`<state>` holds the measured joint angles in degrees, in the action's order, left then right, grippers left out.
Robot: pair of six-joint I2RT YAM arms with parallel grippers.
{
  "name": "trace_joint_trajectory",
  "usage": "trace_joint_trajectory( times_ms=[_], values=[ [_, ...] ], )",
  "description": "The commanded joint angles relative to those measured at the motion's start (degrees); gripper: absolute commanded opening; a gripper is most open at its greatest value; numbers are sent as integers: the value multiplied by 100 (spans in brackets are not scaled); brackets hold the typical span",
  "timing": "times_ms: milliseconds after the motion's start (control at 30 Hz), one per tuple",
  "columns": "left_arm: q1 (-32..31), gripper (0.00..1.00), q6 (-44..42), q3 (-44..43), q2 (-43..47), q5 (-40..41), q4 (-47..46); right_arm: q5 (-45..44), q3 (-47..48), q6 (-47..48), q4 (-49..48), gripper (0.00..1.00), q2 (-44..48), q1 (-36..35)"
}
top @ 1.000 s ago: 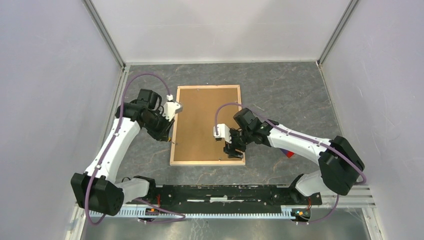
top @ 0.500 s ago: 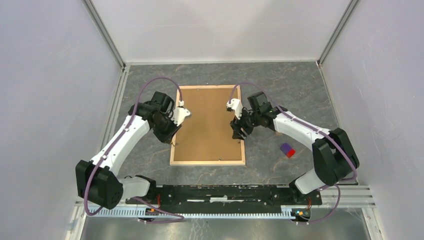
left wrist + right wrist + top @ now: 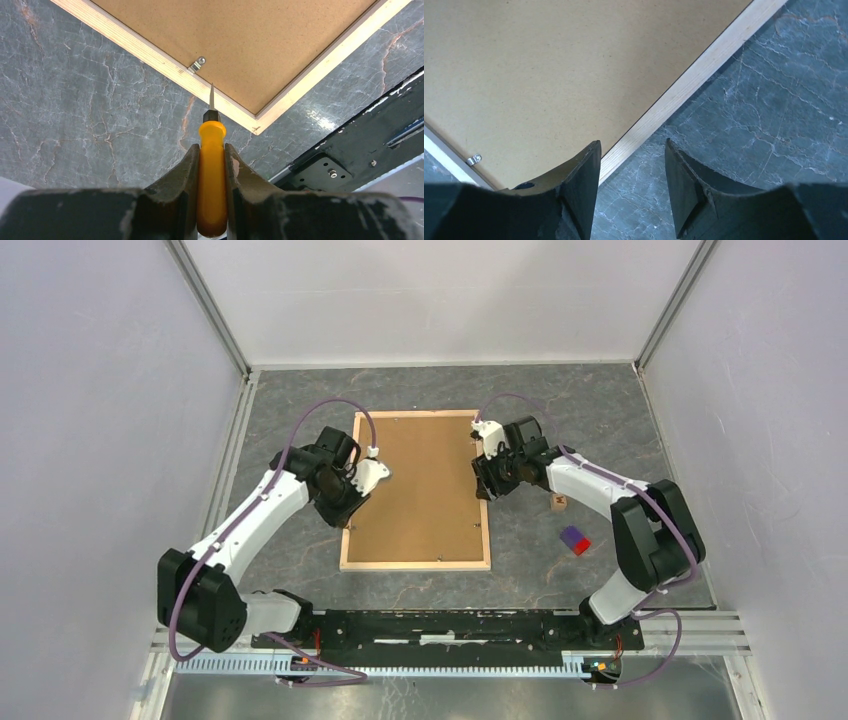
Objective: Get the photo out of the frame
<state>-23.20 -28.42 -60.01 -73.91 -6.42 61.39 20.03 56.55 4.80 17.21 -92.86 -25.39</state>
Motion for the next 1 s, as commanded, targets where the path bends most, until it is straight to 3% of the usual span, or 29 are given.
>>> trace_joint_trajectory(
  times_ms=[0,667,967],
  values=[
    [-74,2,-175,4,-25,74,-211,-363,172,-267,-118,55,-90,21],
    [-198,2,-229,24,-364,558,-573,-548,-38,-217,-140,45,-453,54],
    [-264,2,-355,41,-338,307,-474,-611,-48,-146,-119,44,-514,69]
  ],
)
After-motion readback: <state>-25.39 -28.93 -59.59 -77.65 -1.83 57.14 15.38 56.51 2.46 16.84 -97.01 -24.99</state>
